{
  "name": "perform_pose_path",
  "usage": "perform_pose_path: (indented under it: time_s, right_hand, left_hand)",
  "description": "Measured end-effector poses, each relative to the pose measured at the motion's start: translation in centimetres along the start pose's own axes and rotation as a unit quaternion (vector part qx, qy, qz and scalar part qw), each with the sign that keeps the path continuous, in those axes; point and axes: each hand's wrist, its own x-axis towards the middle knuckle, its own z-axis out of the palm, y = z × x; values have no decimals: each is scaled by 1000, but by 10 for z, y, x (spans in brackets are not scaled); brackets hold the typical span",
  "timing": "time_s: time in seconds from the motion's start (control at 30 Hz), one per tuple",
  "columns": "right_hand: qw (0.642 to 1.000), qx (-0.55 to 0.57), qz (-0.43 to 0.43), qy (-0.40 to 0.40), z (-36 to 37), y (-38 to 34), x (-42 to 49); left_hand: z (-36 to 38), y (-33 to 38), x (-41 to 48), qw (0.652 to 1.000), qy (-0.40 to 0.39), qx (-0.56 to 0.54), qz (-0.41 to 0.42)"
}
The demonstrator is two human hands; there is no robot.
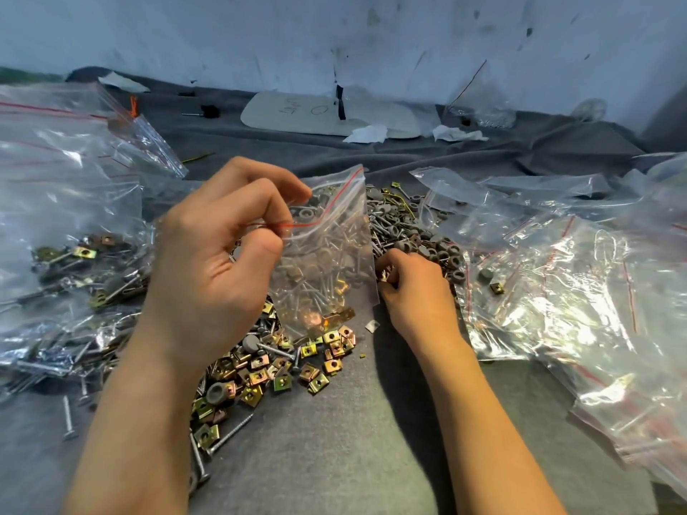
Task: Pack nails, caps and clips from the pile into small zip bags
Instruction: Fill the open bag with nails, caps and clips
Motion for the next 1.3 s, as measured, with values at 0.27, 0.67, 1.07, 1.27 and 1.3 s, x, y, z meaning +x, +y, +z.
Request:
perform_pose_path:
  time_s: [0.27, 0.67, 1.07, 1.27, 1.3]
  right_hand:
    - [997, 76, 25, 14, 0, 7, 4]
    - [831, 459, -226, 216, -91, -40, -43]
    - [918, 336, -60, 201, -91, -7, -32]
    - [973, 85, 183, -110, -59, 35, -18]
    - [974, 80, 182, -111, -54, 34, -17]
  left_hand:
    - [2, 2, -1, 1000, -2, -11, -5]
    - [21, 21, 0, 996, -65, -23, 50]
    - [17, 17, 0, 998, -35, -26, 41]
    - [15, 15, 0, 999, -25, -24, 23]
    - [16, 15, 0, 999, -26, -24, 23]
